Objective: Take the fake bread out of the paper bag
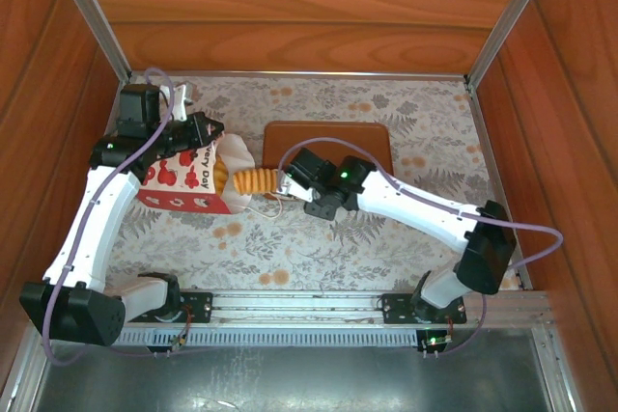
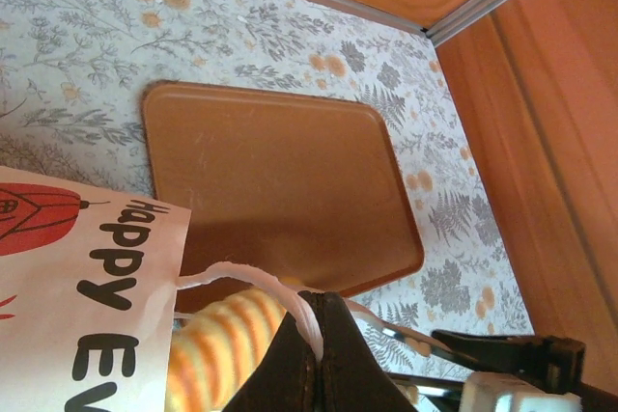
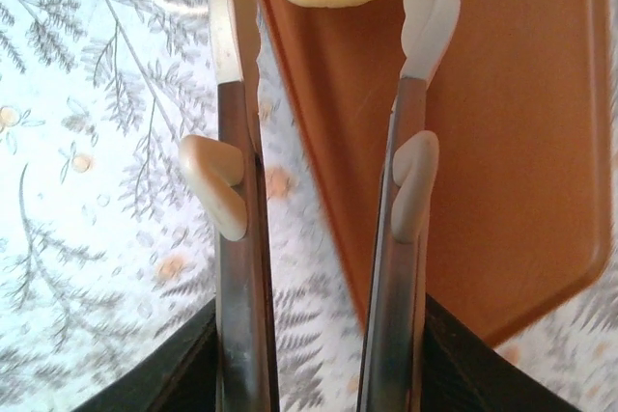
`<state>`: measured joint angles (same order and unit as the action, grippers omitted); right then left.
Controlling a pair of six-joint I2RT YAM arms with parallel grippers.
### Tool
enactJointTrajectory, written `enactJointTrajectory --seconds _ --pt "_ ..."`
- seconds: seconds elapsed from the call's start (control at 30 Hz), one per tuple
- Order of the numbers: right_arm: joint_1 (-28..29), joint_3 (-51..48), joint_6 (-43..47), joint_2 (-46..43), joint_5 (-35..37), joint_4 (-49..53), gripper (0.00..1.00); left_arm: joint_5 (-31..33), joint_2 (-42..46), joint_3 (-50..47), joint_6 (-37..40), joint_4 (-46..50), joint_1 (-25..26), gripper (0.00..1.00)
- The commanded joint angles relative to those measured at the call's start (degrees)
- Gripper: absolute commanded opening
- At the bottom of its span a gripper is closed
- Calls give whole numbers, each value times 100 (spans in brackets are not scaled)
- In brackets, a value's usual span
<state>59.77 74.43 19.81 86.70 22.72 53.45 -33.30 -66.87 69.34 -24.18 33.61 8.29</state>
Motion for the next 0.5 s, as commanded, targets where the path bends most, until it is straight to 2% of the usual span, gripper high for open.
enactJointTrajectory --seconds 0.0,0.07,0.23,0.4,0.47 --pt "-169 -288 -1094 -638 -49 521 47 81 -37 36 -136 -327 32 0" --pt "-395 -465 -1493 -942 -228 569 47 124 -61 43 -156 -376 35 0" --pt "-1370 -795 -2374 -1374 -901 744 48 182 -77 20 -155 -442 31 0" --pt "-2372 -670 -3192 -1100 -1707 1147 48 176 -41 3 -163 -468 30 0" --pt "-2592 -544 -3449 -886 -1831 1296 47 175 -28 -32 -161 -482 31 0"
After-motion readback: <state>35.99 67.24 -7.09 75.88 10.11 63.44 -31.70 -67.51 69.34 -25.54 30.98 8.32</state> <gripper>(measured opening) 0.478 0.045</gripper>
